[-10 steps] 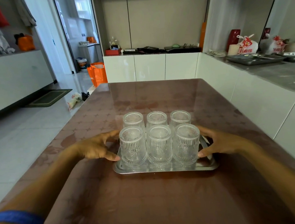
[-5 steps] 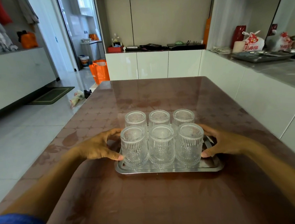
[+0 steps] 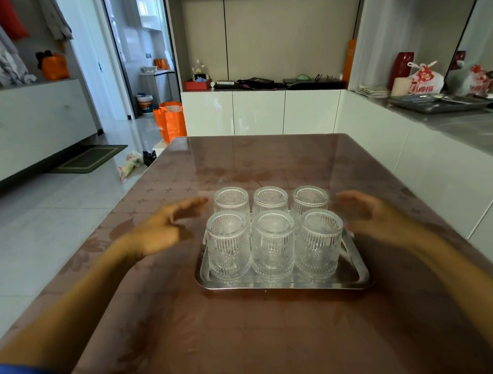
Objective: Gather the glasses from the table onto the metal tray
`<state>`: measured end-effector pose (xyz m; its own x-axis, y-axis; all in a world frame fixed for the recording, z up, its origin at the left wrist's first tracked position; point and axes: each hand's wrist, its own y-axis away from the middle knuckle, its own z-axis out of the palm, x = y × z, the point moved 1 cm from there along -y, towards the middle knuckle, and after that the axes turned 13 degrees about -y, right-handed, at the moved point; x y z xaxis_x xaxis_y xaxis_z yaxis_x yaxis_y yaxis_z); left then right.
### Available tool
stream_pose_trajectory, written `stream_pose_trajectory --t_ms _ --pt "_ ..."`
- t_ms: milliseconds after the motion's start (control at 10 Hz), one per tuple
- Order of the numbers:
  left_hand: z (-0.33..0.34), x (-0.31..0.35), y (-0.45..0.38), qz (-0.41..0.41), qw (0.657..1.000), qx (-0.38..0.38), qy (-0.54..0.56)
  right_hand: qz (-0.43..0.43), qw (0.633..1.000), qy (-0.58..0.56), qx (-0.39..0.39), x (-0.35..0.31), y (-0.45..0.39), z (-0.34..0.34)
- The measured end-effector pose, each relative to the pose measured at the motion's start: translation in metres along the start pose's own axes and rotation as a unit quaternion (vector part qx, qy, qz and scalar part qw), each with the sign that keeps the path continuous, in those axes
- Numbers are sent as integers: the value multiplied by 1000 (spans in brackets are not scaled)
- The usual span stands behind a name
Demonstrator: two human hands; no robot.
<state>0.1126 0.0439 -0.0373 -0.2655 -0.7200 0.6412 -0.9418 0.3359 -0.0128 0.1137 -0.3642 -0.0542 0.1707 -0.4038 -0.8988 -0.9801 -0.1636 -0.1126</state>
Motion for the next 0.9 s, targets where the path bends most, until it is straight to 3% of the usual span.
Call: stream_pose_trajectory --t_ms 100,200,300,500,700,800,900 --pt "-12 19 -7 46 995 90 -17 -77 995 0 64 -32 -5 10" --pt "-7 46 -22 76 981 23 -176 -116 977 168 -68 -68 -20 52" --pt "-2 52 -30 46 969 -17 -242 -118 961 231 -94 -74 -28 74" --pt "-4 54 -34 51 966 2 -254 -120 973 183 -75 -75 -31 62" --pt "-2 46 -34 50 971 8 -232 -6 994 59 -87 -50 -12 8" --pt "0 47 -32 52 972 6 -230 -15 993 67 -95 -44 -13 5" --pt "1 49 -30 48 977 21 -208 -36 996 72 -37 -47 -14 10"
